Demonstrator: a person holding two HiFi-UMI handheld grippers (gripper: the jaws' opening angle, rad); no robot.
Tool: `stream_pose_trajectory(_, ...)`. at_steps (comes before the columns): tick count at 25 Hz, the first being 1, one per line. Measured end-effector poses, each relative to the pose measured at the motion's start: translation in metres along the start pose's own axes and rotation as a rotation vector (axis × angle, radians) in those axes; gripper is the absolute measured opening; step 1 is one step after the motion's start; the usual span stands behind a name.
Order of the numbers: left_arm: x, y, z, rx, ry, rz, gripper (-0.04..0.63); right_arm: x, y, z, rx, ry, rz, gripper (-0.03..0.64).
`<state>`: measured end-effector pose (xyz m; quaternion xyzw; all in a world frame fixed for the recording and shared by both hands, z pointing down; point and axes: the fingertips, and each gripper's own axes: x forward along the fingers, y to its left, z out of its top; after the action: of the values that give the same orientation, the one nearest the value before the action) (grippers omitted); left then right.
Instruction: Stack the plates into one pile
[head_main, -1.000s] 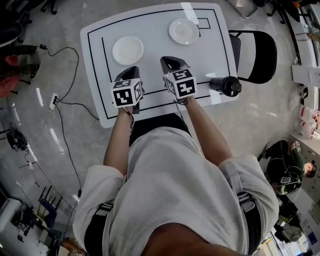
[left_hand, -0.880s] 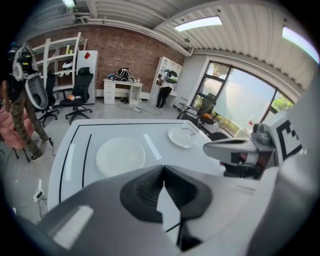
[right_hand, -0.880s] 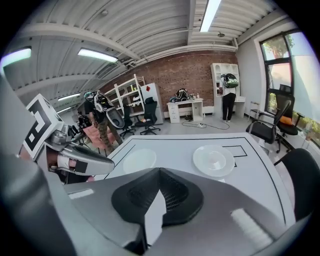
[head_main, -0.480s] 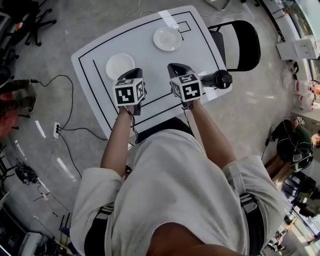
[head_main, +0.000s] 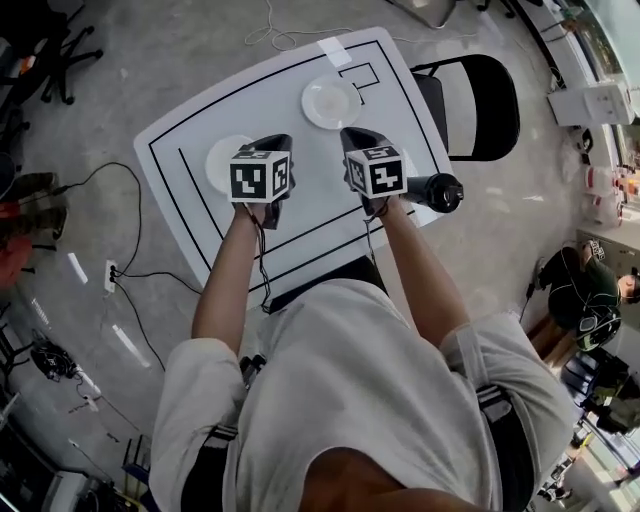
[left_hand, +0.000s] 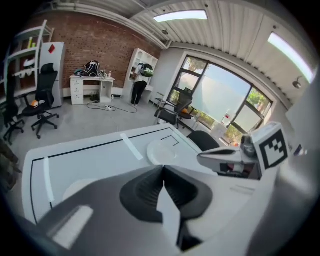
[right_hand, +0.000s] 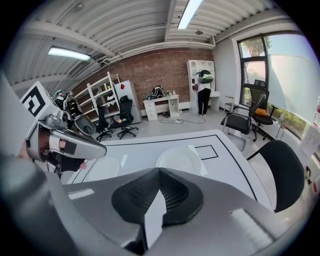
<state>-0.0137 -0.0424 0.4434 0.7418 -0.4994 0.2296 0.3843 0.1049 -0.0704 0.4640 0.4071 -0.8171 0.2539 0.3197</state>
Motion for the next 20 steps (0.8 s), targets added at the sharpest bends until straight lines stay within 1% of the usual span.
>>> stream_pose_trajectory(2,0.021,0.011,0.001,-0.051,0.014,0.014,0.003,0.018,-0.01,0.001,0.032,0.012,-0.008,-0.001)
stream_pose_trajectory(3,0.03,0.016,0.004,-0.064,0.018,0.018,0.003,0.026,-0.015,0.003,0.054,0.01,-0.009,0.0)
stream_pose_trajectory(6,0.056,0.029,0.019,-0.069,0.015,0.041,0.003,0.046,-0.035,0.006,0.104,0.004,-0.02,0.0)
stream_pose_trajectory(10,0.085,0.037,0.034,-0.044,0.0,0.058,0.003,0.066,-0.058,0.005,0.159,-0.005,-0.037,0.0)
stream_pose_trajectory(15,0.113,0.033,0.042,0.044,0.015,0.092,0.003,0.083,-0.085,0.013,0.174,-0.017,-0.057,0.0)
stream_pose_trajectory(20,0.137,0.038,0.033,0.056,0.05,0.104,0.003,0.097,-0.103,0.005,0.2,0.0,-0.093,0.0)
